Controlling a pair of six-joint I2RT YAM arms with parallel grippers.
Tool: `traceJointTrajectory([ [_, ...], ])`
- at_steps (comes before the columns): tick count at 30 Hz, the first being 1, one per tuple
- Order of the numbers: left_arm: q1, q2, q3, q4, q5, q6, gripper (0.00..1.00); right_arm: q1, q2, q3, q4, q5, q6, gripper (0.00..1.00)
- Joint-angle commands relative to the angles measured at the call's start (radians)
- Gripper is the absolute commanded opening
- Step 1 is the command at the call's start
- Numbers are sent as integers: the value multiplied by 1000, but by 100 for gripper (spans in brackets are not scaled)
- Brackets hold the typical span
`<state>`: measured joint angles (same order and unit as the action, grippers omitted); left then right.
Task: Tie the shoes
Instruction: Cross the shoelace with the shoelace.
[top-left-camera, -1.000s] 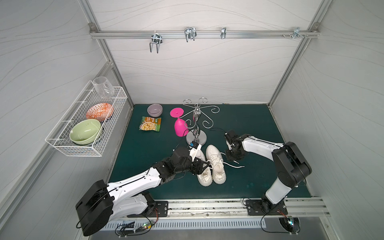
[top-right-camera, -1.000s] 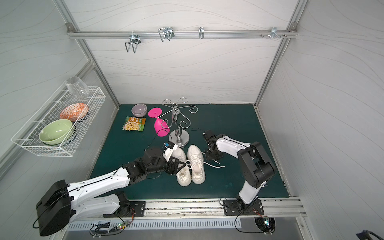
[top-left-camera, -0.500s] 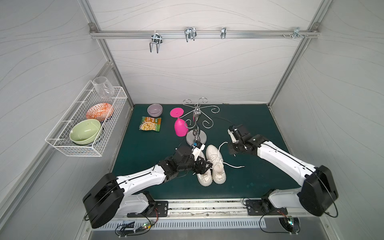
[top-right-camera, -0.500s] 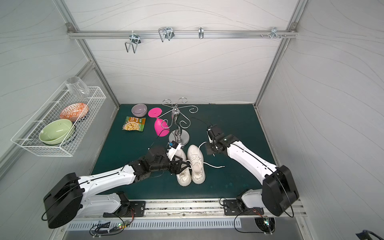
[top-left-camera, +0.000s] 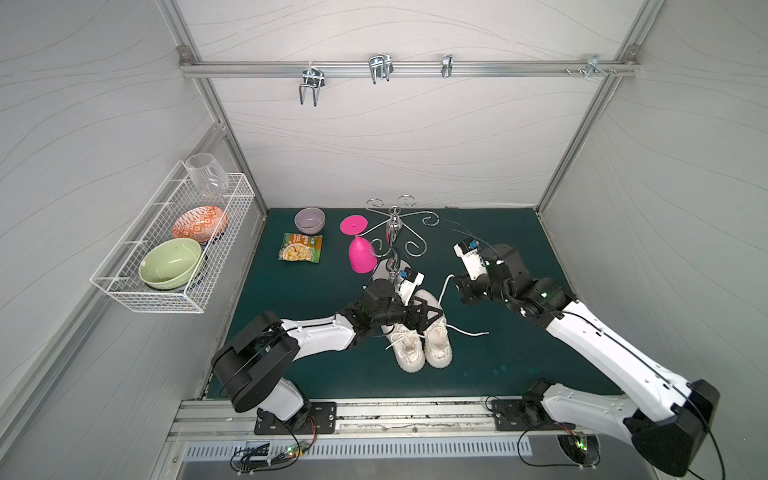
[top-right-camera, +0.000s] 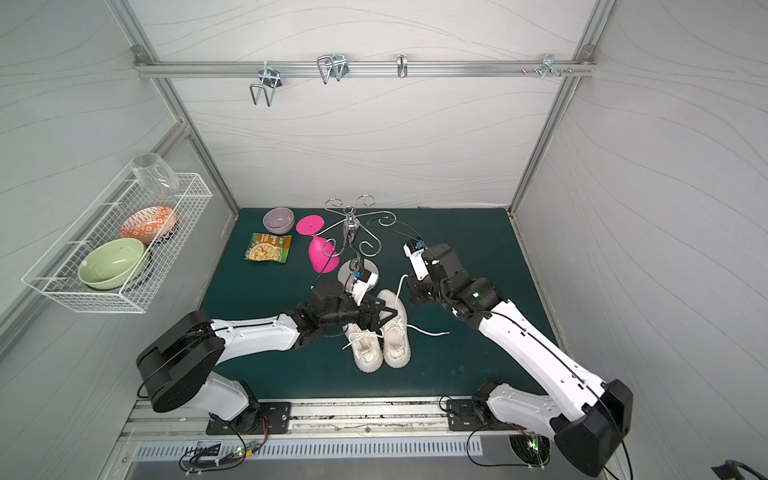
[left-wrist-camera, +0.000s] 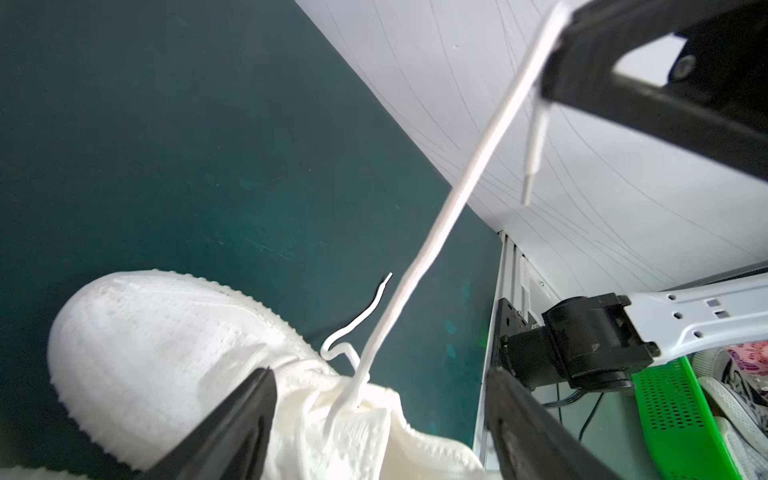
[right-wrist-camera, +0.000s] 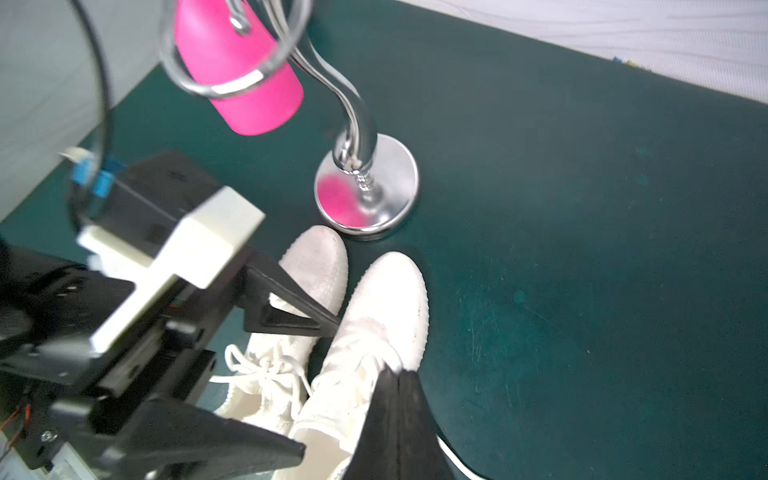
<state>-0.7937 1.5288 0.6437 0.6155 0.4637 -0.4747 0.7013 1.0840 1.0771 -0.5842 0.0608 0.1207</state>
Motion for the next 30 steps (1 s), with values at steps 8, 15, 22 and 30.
traceJointTrajectory([
  [8, 1, 101, 92, 286, 119, -113, 77, 17, 2, 98, 18, -121, -29, 0],
  [15, 3, 171, 70, 436, 217, -226, 33, 18, 15, 101, 20, -51, -32, 0],
  [22, 1, 138, 19, 409, 211, -210, 0, -24, 86, 101, 26, -6, -4, 0],
  [30, 8, 35, -6, 114, -4, -105, 0, -146, 96, -7, -75, 245, 461, 94],
])
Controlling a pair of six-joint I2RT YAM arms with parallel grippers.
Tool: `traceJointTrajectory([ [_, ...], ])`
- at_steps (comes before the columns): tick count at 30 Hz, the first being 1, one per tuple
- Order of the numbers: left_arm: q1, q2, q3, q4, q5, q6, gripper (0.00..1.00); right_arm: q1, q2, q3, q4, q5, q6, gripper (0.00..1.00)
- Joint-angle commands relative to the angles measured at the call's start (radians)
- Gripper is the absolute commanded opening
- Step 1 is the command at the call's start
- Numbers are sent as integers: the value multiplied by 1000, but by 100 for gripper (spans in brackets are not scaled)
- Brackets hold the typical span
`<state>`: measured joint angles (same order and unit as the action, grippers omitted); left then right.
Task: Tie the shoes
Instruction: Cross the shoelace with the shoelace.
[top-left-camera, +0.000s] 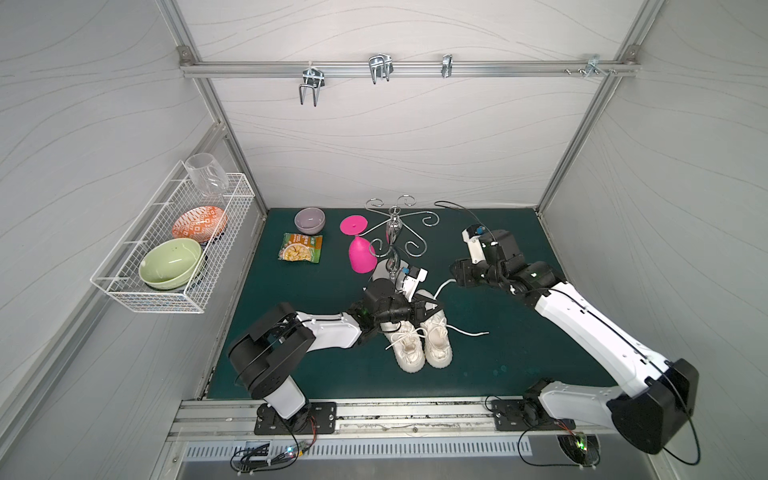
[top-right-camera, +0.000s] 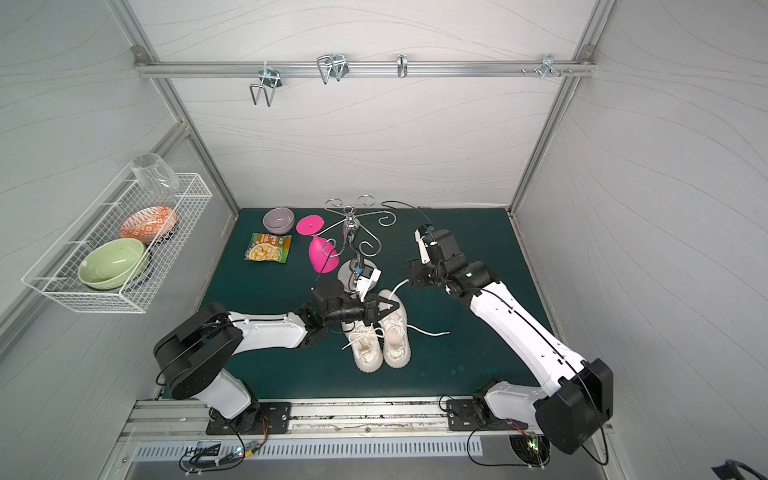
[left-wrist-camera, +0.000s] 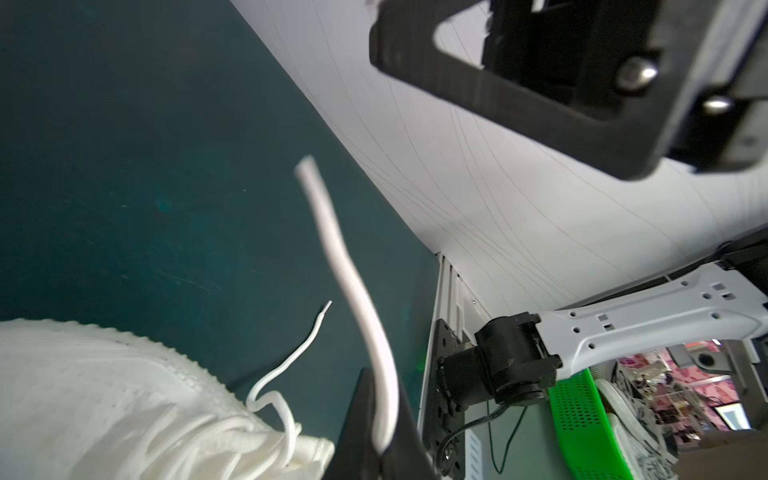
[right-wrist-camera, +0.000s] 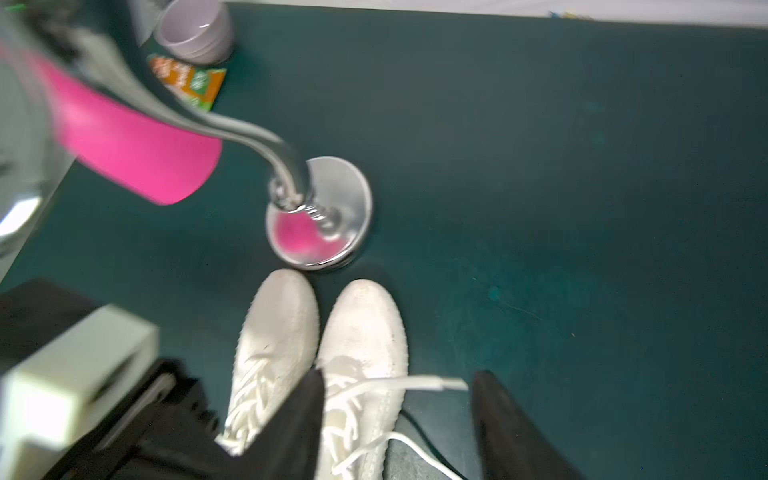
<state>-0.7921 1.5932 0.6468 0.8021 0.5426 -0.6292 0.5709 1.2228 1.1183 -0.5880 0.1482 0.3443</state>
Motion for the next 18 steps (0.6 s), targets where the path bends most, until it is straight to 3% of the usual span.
traceJointTrajectory([
  [1, 9, -32, -13, -74, -85, 45, 0, -19, -62, -82, -101, 218, 332, 97],
  [4, 15, -43, -18, -85, -86, 31, 0, -24, -79, -161, -271, 333, 636, 95],
  [7, 16, -55, -15, -112, -90, 33, 0, -11, -49, -218, -341, 279, 787, 92],
  [11, 17, -73, -24, -123, -99, 44, 0, 33, -1, -303, -265, 179, 911, 84],
  [18, 16, -91, -27, -143, -101, 58, 0, 122, 65, -364, -199, 172, 1096, 77],
])
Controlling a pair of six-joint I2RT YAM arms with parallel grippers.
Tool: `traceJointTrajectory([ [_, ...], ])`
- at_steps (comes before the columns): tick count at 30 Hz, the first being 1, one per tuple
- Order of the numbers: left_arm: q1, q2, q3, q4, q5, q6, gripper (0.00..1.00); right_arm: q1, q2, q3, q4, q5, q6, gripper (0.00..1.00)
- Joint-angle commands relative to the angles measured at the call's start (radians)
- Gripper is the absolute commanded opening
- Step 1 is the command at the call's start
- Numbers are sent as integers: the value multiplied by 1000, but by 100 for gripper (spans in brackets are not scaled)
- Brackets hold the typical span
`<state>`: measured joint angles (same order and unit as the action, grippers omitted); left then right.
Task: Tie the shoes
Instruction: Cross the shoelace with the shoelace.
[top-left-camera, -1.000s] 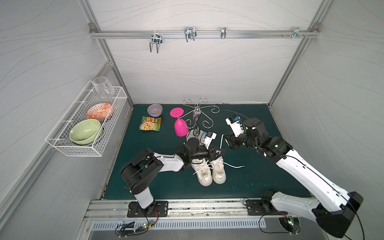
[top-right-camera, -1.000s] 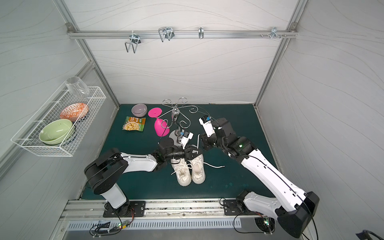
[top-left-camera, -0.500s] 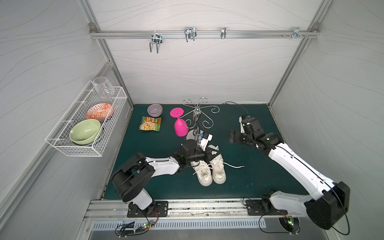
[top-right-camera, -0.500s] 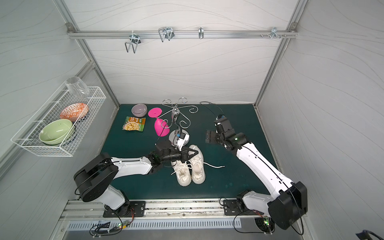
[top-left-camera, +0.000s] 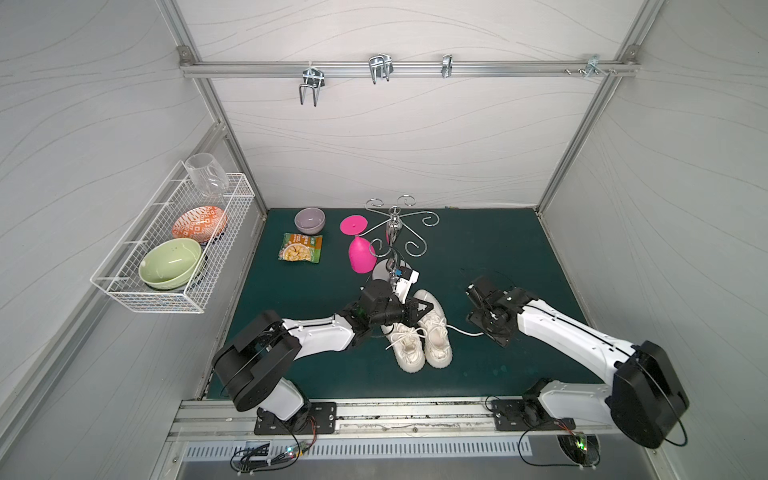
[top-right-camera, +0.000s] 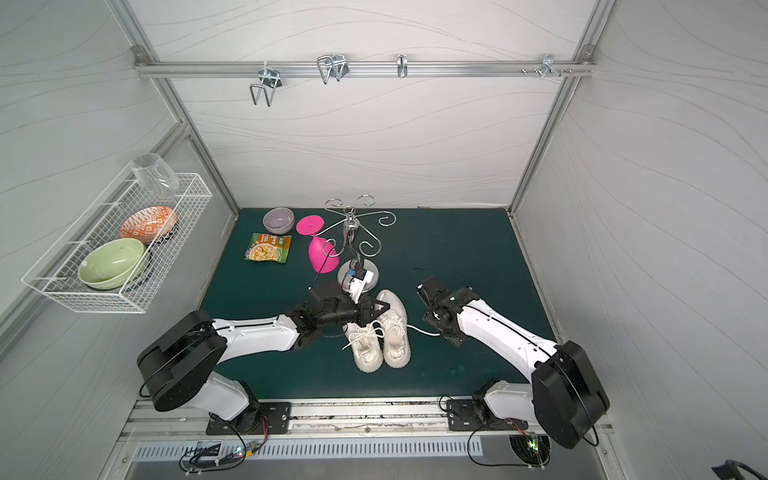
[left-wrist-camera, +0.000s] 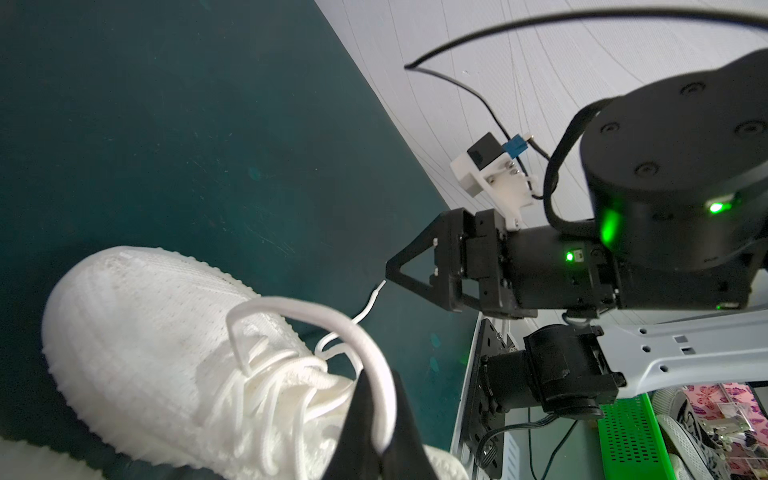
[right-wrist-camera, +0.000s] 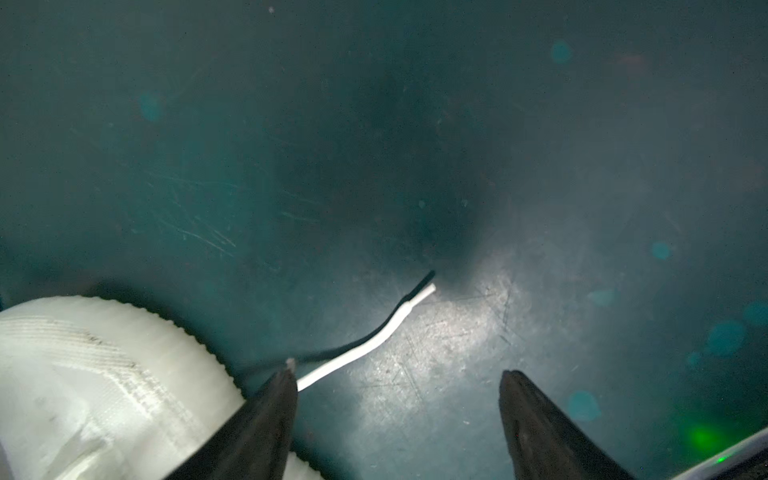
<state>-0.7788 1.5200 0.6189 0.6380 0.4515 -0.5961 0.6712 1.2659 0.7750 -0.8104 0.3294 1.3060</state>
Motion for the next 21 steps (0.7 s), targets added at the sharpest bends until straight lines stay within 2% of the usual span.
traceJointTrajectory([
  [1, 4, -17, 1, 20, -10, 25, 0, 22, 35, -28, 34, -11, 146, 76],
  [10, 4, -19, -4, 28, -8, 27, 0, 15, 144, -52, 131, -6, 151, 63],
  [14, 4, -23, -7, 31, -7, 25, 0, 9, 220, -43, 159, -6, 133, 53],
  [16, 4, -26, -8, 29, -4, 28, 0, 9, 244, -51, 175, -11, 134, 45],
  [19, 3, -29, -11, 24, 3, 39, 0, 8, 261, -67, 197, -16, 133, 25],
  [21, 4, -30, -9, 13, 12, 52, 0, 7, 244, -65, 196, 8, 116, 5],
])
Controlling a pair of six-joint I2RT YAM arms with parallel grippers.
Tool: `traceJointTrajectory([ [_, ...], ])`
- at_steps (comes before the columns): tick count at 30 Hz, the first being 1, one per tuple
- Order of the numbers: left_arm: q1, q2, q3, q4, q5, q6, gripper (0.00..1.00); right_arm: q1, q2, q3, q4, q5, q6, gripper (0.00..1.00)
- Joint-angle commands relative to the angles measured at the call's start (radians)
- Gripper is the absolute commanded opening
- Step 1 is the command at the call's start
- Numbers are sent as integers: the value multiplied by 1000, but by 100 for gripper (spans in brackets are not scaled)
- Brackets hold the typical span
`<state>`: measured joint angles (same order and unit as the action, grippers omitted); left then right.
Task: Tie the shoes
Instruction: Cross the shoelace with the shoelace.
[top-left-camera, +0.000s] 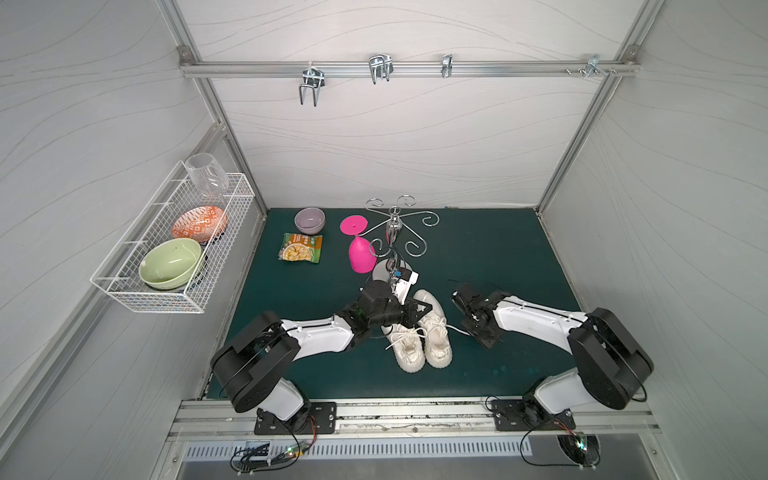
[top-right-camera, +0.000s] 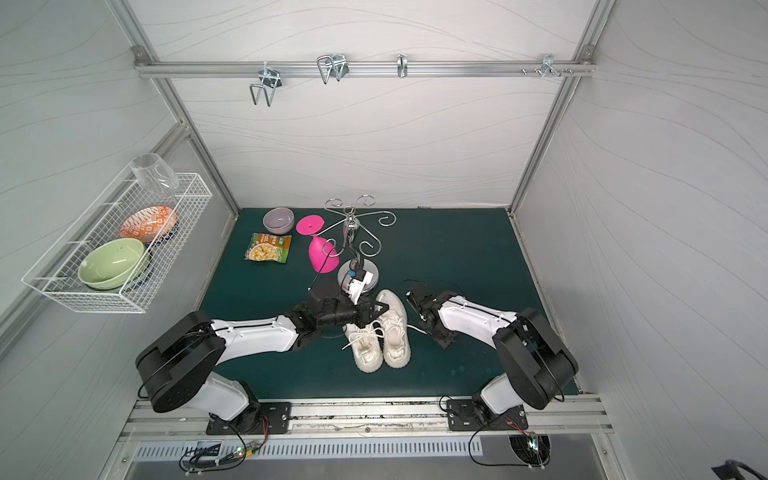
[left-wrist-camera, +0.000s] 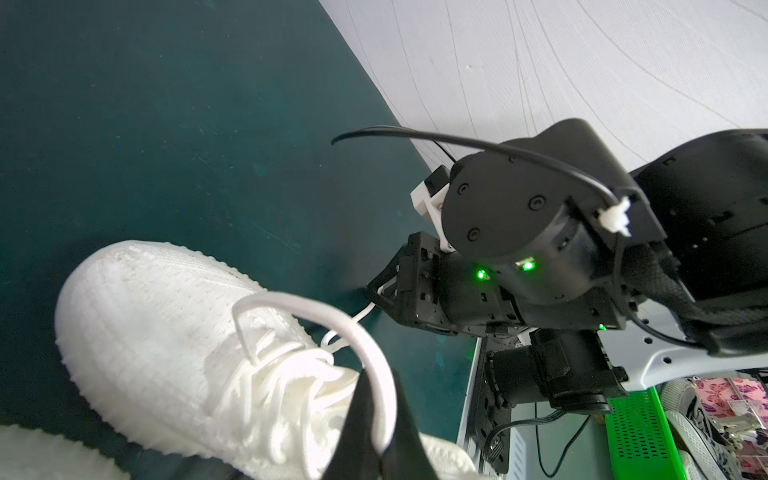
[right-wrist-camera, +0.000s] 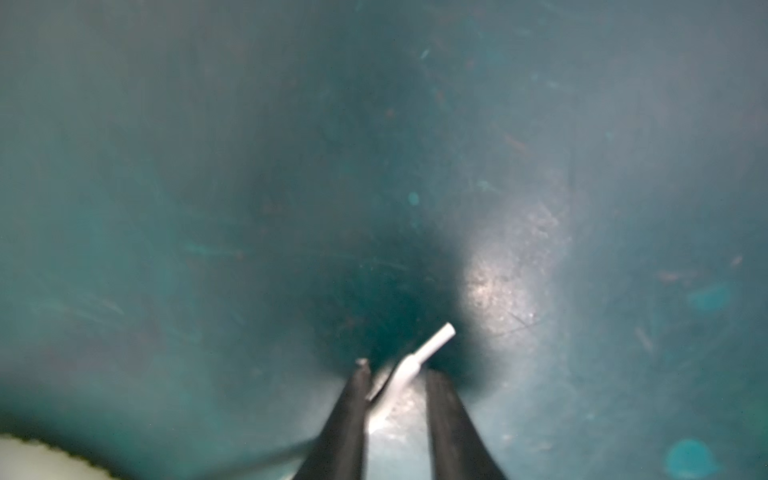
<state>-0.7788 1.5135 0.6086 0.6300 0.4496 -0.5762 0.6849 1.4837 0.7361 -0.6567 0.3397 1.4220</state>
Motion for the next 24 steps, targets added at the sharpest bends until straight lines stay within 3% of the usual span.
traceJointTrajectory([
  [1, 6, -20, 7, 12, 25, 38, 0, -6, 11, -22, 35, 17, -11, 0],
  [7, 15, 0, 43, -7, 103, 62, 0, -5, -199, 57, -50, 229, -174, 0],
  [10, 23, -4, 56, -16, 129, 76, 0, -6, -319, 106, -2, 278, -364, 0],
  [13, 32, -8, 70, -41, 148, 103, 0, -5, -407, 143, 142, 184, -659, 0],
  [17, 47, 6, 108, -75, 205, 147, 0, -8, -461, 206, 262, -58, -972, 0],
  [24, 56, 51, 188, -148, 313, 249, 0, -8, -354, 418, 230, -268, -1150, 0],
])
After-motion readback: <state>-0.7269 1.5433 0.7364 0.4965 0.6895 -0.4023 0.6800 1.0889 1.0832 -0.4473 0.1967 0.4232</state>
